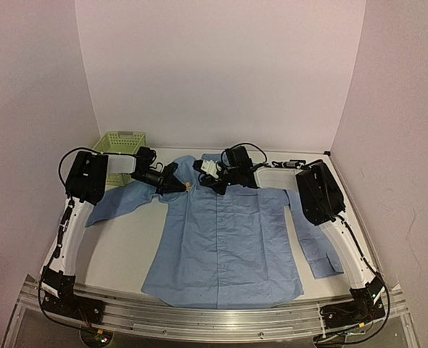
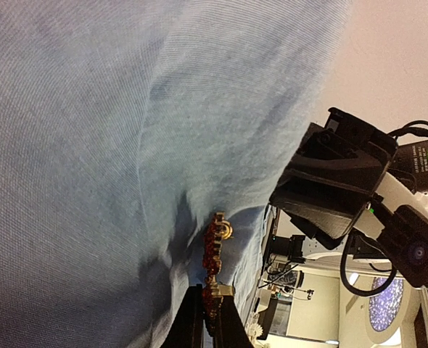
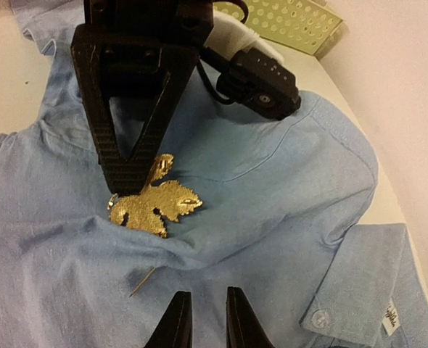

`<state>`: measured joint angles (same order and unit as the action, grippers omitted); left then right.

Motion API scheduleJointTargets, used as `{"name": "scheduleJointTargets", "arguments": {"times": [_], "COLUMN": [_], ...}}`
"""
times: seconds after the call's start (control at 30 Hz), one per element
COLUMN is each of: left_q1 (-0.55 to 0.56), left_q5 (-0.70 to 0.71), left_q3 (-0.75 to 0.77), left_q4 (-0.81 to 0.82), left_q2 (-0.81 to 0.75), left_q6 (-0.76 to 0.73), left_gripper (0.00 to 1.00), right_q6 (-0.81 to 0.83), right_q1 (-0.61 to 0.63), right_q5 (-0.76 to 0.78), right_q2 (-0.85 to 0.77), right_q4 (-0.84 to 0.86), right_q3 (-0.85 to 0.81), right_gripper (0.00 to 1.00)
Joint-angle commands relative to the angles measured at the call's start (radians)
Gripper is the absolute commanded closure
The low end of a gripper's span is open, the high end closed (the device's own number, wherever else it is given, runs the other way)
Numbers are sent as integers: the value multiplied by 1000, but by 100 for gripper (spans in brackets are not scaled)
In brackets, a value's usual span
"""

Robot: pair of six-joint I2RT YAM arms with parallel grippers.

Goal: Pin the brooch onto the clothing

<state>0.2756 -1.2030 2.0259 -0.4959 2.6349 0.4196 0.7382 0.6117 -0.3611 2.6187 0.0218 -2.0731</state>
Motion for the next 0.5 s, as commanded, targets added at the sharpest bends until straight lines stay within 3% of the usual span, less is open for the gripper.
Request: {"name": "scheduleJointTargets", "arguments": {"times": [0.0, 0.47], "left_q1": [-5, -4], "left_q5": [77, 80], "left_q3": [-7, -1], "left_q4": [-90, -69], "left_q2": [95, 101], "left_q6": [-15, 19], "left_gripper": [100, 100], "right_q6": [55, 155], "right_q1": [3, 20], "right_q5": [-17, 62], "right_q2": [22, 85], "right_q4": [58, 101], "right_q3": [-54, -37], "right_gripper": [83, 83]}}
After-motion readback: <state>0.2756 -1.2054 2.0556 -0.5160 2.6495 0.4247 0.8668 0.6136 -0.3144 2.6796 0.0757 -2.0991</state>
